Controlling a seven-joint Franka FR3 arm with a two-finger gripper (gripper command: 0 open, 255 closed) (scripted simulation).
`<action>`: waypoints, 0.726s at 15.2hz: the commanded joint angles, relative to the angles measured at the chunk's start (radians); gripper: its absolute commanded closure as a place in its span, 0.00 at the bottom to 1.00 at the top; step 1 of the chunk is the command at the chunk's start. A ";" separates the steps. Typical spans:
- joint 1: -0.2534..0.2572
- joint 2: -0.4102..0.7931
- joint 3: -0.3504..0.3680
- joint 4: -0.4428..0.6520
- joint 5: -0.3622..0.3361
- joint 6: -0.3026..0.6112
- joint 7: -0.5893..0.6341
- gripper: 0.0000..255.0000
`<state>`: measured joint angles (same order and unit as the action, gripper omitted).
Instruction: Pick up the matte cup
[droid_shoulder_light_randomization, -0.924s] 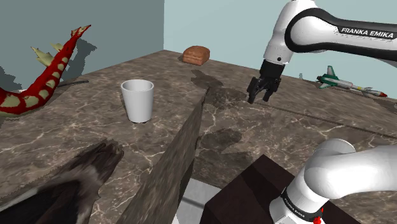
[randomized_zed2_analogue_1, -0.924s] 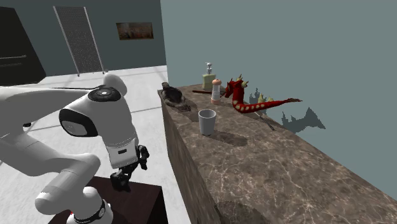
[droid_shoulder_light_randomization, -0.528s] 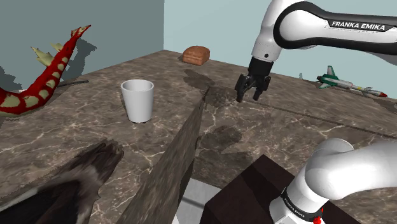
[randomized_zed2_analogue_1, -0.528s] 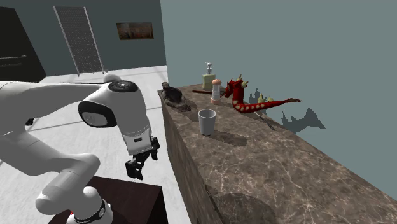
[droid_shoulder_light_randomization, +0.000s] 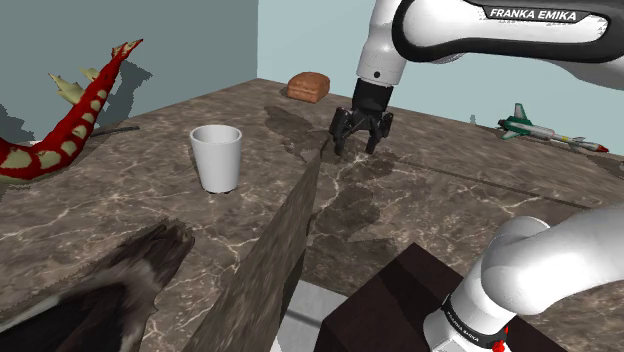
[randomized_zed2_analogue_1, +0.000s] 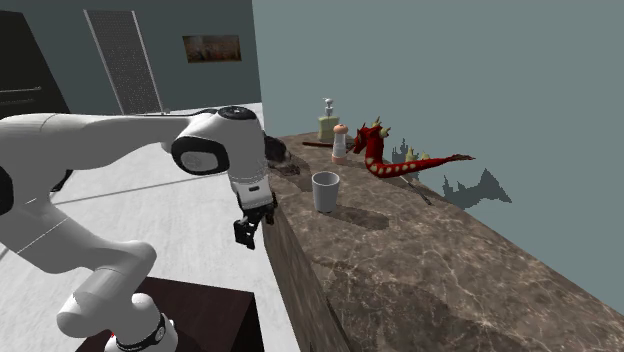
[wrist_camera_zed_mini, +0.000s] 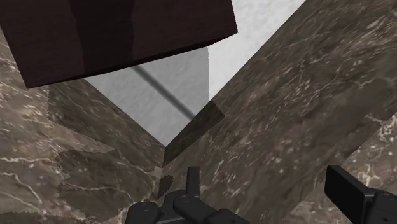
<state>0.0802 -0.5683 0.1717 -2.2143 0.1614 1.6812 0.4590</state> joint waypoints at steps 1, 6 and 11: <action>0.006 0.058 0.036 0.062 0.013 0.001 0.054 0.00; 0.016 0.208 0.118 0.221 0.019 0.008 0.179 0.00; 0.029 0.380 0.194 0.415 -0.011 -0.002 0.312 0.00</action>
<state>0.1052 -0.2258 0.3482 -1.8429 0.1579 1.6829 0.7381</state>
